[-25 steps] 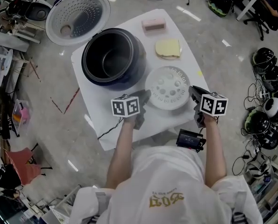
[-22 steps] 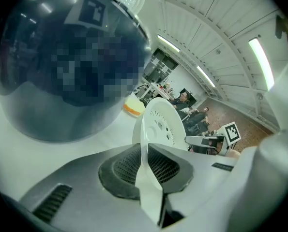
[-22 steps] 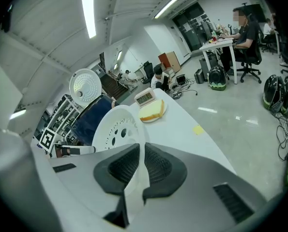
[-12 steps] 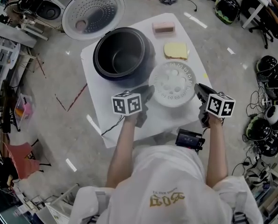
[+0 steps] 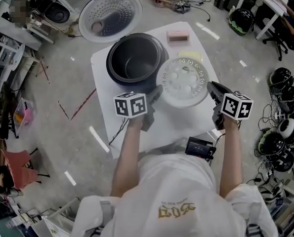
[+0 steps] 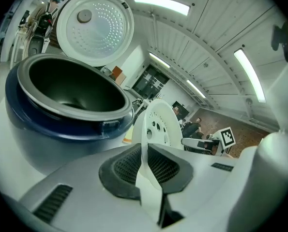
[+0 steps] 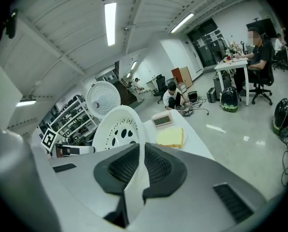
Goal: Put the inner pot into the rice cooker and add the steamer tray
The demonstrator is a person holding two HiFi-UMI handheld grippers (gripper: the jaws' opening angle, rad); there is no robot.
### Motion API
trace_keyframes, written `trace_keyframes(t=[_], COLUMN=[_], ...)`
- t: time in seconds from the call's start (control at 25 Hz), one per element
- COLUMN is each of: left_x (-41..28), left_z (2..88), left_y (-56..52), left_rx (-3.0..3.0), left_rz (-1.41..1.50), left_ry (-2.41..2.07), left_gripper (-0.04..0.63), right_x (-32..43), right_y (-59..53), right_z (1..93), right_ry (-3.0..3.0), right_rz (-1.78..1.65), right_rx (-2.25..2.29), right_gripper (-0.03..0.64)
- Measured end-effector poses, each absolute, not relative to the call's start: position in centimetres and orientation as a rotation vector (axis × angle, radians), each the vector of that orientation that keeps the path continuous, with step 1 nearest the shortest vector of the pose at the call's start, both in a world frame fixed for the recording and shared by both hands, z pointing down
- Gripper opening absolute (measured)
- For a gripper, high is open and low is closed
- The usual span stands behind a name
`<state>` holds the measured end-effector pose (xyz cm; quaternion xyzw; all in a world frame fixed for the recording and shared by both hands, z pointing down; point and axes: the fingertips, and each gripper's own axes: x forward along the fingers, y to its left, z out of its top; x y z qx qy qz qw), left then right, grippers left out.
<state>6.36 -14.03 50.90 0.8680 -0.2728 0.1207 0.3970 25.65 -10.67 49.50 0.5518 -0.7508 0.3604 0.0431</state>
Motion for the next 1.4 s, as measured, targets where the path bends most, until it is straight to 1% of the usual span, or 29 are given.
trace_keyframes(t=[0.4,0.56,0.72,1.0,1.24,1.4], left_x=[3.9,3.7,1.6,0.4,-4.0,-4.6], left_z=[46.5,44.9,42.5,42.6,41.3,41.3], left_y=[-16.0,-16.2,-16.4,-16.5,-15.8,-15.5], left_rx=[2.209,2.214,2.213,2.167,2.113,2.1], left_rz=[0.169,0.124,0.072,-0.002,-0.067,-0.083], left_ry=[-0.757,-0.777,-0.842,-1.001,-1.094,-1.12], left_gripper=[0.054,0.055,0.057,0.054,0.051,0.051], right_x=[23.7,23.5,21.4,20.2,15.4,14.6], right_y=[-14.5,-15.2,-17.0,-19.0,-19.6,-19.8], right_z=[45.8,45.2,43.8,42.9,41.1,41.3], right_ry=[-2.41,-2.442,-2.485,-2.565,-2.628,-2.638], right_rz=[1.013,1.036,1.041,0.97,0.927,0.928], right_rx=[1.566,1.521,1.452,1.288,1.152,1.12], right_gripper=[0.044,0.044,0.045,0.044,0.044,0.044])
